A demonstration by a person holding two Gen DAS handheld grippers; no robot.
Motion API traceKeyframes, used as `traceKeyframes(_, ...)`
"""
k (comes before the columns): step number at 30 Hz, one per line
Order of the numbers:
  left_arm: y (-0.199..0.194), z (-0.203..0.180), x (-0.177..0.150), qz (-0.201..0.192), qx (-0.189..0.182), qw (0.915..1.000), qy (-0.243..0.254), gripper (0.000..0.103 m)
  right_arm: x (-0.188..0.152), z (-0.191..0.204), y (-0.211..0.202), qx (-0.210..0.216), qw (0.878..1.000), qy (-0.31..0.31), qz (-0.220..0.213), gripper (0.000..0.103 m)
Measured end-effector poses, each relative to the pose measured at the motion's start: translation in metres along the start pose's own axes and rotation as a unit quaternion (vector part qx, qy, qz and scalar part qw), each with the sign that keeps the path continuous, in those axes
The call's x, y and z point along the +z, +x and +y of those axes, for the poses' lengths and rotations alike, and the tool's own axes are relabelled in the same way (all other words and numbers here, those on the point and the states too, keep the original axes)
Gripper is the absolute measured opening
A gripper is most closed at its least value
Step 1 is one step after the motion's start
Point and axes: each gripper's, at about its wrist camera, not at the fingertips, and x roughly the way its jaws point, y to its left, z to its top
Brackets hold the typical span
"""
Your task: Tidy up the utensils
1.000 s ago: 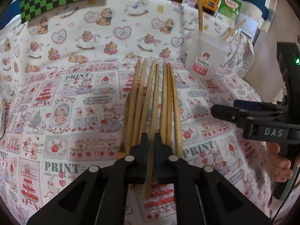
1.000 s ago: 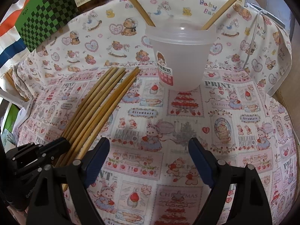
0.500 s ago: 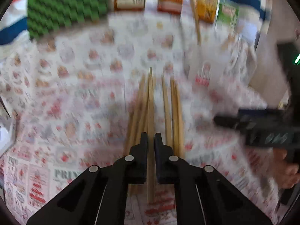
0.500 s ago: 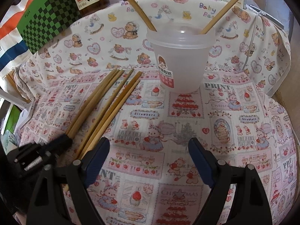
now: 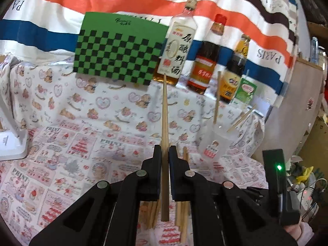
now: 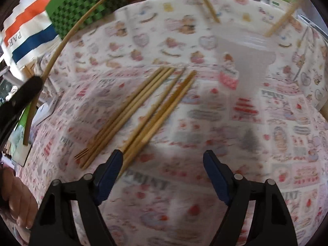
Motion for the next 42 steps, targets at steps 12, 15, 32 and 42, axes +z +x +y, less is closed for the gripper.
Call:
traceKeyframes(12, 0.04, 0.034, -0.016, 0.109, 0.089, 0.9873, -0.073, 0.006, -0.009, 0.024, 0.012, -0.019, 0.998, -0.054, 0.021, 0.079)
traceKeyframes(15, 0.037, 0.024, -0.017, 0.102, 0.105, 0.9882, -0.046, 0.006, -0.014, 0.035, 0.01, -0.024, 0.996, -0.088, 0.012, 0.078)
traceKeyframes(32, -0.019, 0.013, 0.002, -0.068, 0.087, 0.9933, -0.034, 0.006, -0.002, -0.009, -0.019, -0.01, 1.0, -0.003, -0.011, 0.007)
traceKeyframes(42, -0.023, 0.006, 0.002, -0.079, 0.087, 0.9929, -0.018, 0.006, 0.007, -0.022, -0.049, 0.015, 0.997, 0.022, -0.066, 0.007)
